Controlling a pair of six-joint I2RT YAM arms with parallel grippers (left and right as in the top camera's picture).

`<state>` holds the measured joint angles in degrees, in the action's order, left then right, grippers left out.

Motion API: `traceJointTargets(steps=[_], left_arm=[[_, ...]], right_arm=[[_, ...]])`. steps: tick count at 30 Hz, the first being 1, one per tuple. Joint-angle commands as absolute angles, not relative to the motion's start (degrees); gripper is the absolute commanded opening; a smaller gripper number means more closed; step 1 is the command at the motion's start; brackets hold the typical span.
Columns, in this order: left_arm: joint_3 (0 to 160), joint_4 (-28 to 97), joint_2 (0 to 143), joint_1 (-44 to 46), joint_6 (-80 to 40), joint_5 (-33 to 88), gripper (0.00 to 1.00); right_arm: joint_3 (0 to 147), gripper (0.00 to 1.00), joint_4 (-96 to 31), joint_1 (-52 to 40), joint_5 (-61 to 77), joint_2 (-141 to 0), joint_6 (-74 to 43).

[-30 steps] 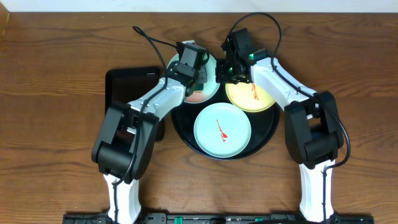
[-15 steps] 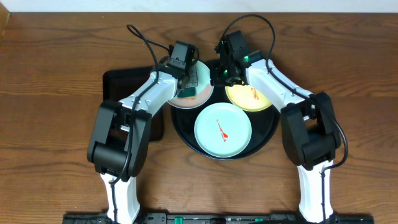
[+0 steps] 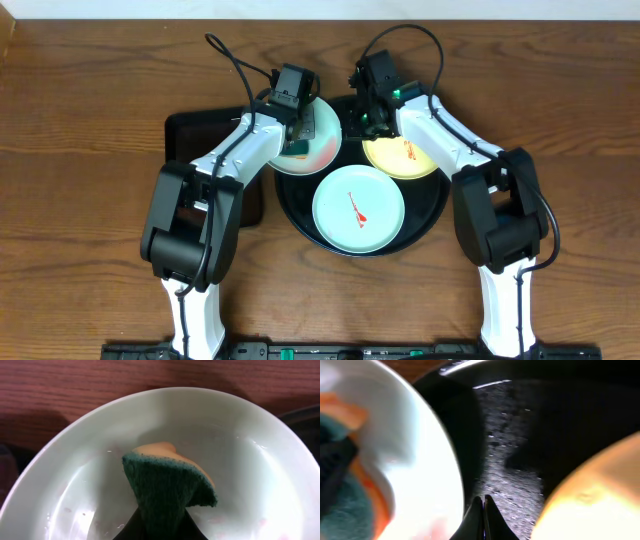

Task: Clean dirty plates on tray and stack at the side
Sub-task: 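Scrub the green plate surface with the sponge in the left gripper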

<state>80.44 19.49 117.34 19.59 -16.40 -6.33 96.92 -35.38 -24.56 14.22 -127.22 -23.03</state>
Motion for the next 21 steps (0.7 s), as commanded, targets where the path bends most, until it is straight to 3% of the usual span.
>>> traceJointTargets(steps=[1, 8, 11, 16, 21], left_arm=[[82.35, 19.46, 118.3, 19.31, -14.15, -9.72, 0.07], [82.32, 19.94, 118.32, 20.36, -14.17, -9.5, 0.07], [82.32, 19.94, 118.32, 21.3, -14.17, -9.5, 0.07], [82.3, 20.38, 118.32, 21.67, -14.22, -9.52, 0.07], [82.3, 20.53, 118.32, 21.67, -14.22, -9.52, 0.07]], right_arm=[[97.84, 0.01, -36.29, -24.27, 10.74, -125.01, -23.77], [97.84, 0.01, -35.05, -24.12, 11.14, -125.01, -23.73], [97.84, 0.17, -33.47, -24.14, 13.02, -125.01, -23.49], [97.82, 0.24, -30.89, -24.16, 15.07, -125.03, -22.26], [97.82, 0.24, -29.26, -24.36, 14.81, -125.58, -21.71]])
